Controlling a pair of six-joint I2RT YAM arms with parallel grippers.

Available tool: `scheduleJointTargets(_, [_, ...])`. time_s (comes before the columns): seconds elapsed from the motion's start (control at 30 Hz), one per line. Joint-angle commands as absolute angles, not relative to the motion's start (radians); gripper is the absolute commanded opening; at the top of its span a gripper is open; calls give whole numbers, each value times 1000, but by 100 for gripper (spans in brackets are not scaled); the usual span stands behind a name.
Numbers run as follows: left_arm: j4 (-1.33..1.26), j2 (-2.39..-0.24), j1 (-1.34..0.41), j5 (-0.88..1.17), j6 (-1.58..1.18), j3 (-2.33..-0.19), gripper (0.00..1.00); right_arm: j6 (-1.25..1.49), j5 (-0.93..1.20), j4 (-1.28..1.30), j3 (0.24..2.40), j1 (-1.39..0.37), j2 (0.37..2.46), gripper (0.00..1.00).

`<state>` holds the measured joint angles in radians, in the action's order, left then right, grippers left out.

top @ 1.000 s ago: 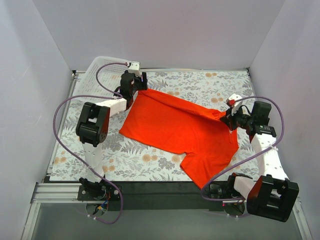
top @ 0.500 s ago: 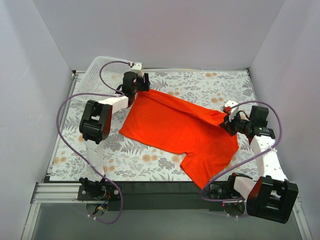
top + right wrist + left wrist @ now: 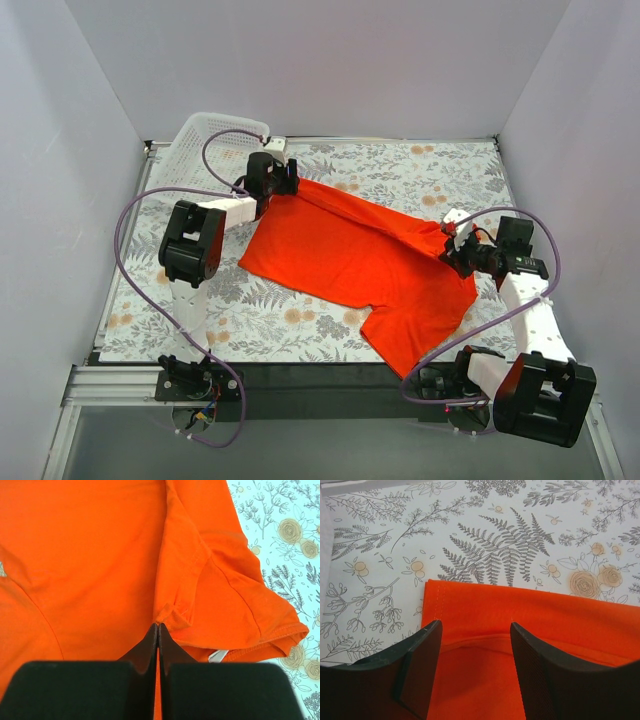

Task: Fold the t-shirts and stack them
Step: Fold the tshirt

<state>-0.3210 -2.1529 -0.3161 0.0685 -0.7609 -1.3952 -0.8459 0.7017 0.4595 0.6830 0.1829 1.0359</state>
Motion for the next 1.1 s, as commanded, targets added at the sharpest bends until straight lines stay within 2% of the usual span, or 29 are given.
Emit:
scheduleJointTargets(0.0, [-295,-2129,-318,80,-732,-1382,53,-922,692,511,661,178,1017,1])
scheduleJointTargets(0.47, [-301,-2079,-318,66,-706,-1313,50,-1055,690,601,643,121,1048,1])
scheduleJointTargets(0.53, [-301,-2068,-318,63,-700,-1305,47,-1051,689,601,647,118,1061,1])
scheduleJointTargets(0.7, [-291,-2043,-318,16,-675,-1284,31,-1045,666,603,653,97,1077,2])
scheduleJointTargets(0.83, [-291,-2004,-318,-21,-667,-1256,22,-1055,632,621,658,92,1052,20])
scheduleJointTargets(0.87, [-293,-1994,-318,-26,-667,-1243,21,-1058,618,627,664,92,1040,30])
scheduleJointTargets(0.93, [-304,-1965,-318,-26,-669,-1227,19,-1043,565,635,698,94,996,38])
scheduleJointTargets(0.97, [-311,-1930,-318,-23,-672,-1214,19,-1029,549,637,712,97,979,47])
scheduleJointTargets(1.07, [-331,-1828,-318,-2,-695,-1163,21,-909,494,602,771,112,940,56])
